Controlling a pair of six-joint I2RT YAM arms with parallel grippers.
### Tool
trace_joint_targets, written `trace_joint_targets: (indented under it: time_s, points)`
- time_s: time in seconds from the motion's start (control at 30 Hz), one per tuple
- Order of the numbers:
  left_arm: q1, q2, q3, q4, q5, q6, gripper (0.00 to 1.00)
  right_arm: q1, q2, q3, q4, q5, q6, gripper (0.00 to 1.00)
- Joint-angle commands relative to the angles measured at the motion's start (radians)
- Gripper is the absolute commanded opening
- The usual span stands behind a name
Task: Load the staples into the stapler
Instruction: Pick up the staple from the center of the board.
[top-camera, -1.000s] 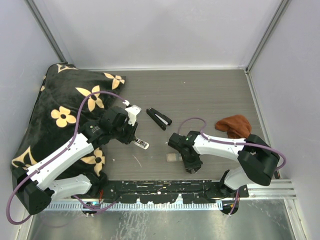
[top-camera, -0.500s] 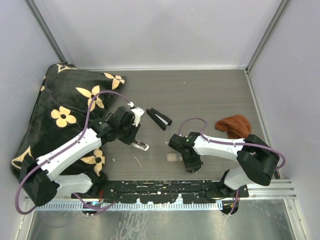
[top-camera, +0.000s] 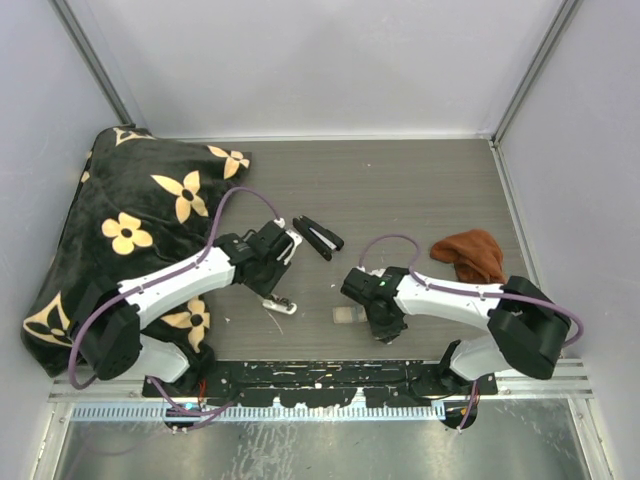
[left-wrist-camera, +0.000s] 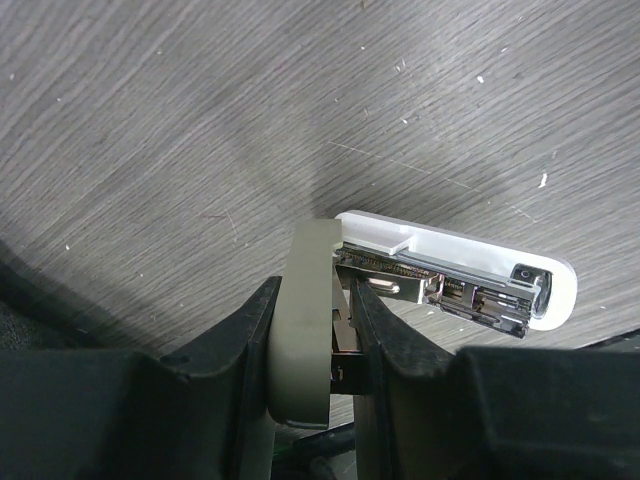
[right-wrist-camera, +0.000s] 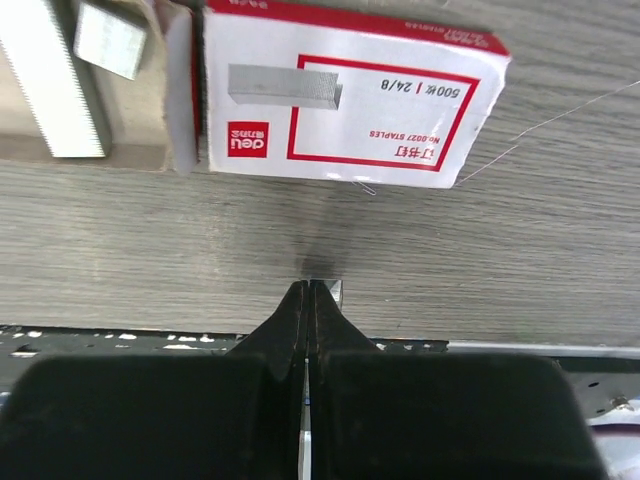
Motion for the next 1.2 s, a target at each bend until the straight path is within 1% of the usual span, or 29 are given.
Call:
trace_joint_targets:
  time_s: [0.0,0.07,0.1,0.2,0.27,0.33,0.43,0.5,0.53,0.6,0.77,0.83,0.87,0.93,1.07,1.1,1.17]
  points:
    - [-0.041,0.056,0.054,-0.020,-0.075,-0.006,0.08,-0.016,-0.096,0.027,0.032,0.055,0.002,0.01]
    - [-0.065,0.091,0.070,-0.039,-0.133,-0.007,0.08,-0.022,-0.115,0.034,0.049,0.056,-0.013,0.01]
    - [-0.081,0.103,0.075,-0.044,-0.152,-0.010,0.10,-0.025,-0.120,0.036,0.058,0.056,-0.021,0.01]
    - [-0.141,0.136,0.090,-0.067,-0.214,-0.014,0.20,-0.031,-0.129,0.040,0.076,0.065,-0.037,0.01]
    - [-0.174,0.152,0.100,-0.092,-0.241,-0.024,0.33,-0.036,-0.143,0.038,0.094,0.068,-0.044,0.01]
    - [-0.199,0.149,0.106,-0.106,-0.243,-0.039,0.44,-0.044,-0.161,0.038,0.113,0.066,-0.052,0.01]
    - [-0.226,0.105,0.124,-0.143,-0.243,-0.077,0.65,-0.066,-0.191,0.036,0.149,0.059,-0.070,0.01]
    - [-0.234,0.063,0.134,-0.165,-0.221,-0.090,0.79,-0.086,-0.207,0.030,0.189,0.041,-0.086,0.01]
    - [-0.234,0.039,0.141,-0.178,-0.201,-0.097,0.85,-0.097,-0.215,0.026,0.214,0.028,-0.097,0.01]
    - [-0.234,-0.011,0.148,-0.183,-0.136,-0.101,0.98,-0.120,-0.232,0.020,0.267,-0.001,-0.128,0.01]
    - [-0.234,-0.148,0.155,-0.131,0.003,-0.113,0.98,-0.188,-0.311,-0.022,0.463,-0.154,-0.183,0.00]
    - [-0.234,-0.208,0.149,-0.076,0.050,-0.136,0.98,-0.210,-0.359,-0.047,0.562,-0.234,-0.184,0.01]
    - [-0.235,-0.244,0.134,-0.022,0.071,-0.155,0.98,-0.219,-0.386,-0.063,0.615,-0.279,-0.180,0.01]
    - [-0.233,-0.334,0.071,0.119,0.120,-0.201,0.98,-0.232,-0.438,-0.088,0.725,-0.362,-0.159,0.01]
    - [-0.230,-0.515,-0.156,0.505,0.222,-0.326,0.98,-0.244,-0.546,-0.173,0.982,-0.525,-0.074,0.01]
    - [-0.229,-0.545,-0.198,0.618,0.239,-0.359,0.98,-0.245,-0.567,-0.196,1.061,-0.564,-0.042,0.00]
    - [-0.228,-0.581,-0.251,0.739,0.275,-0.402,1.00,-0.246,-0.603,-0.232,1.225,-0.636,0.027,0.01]
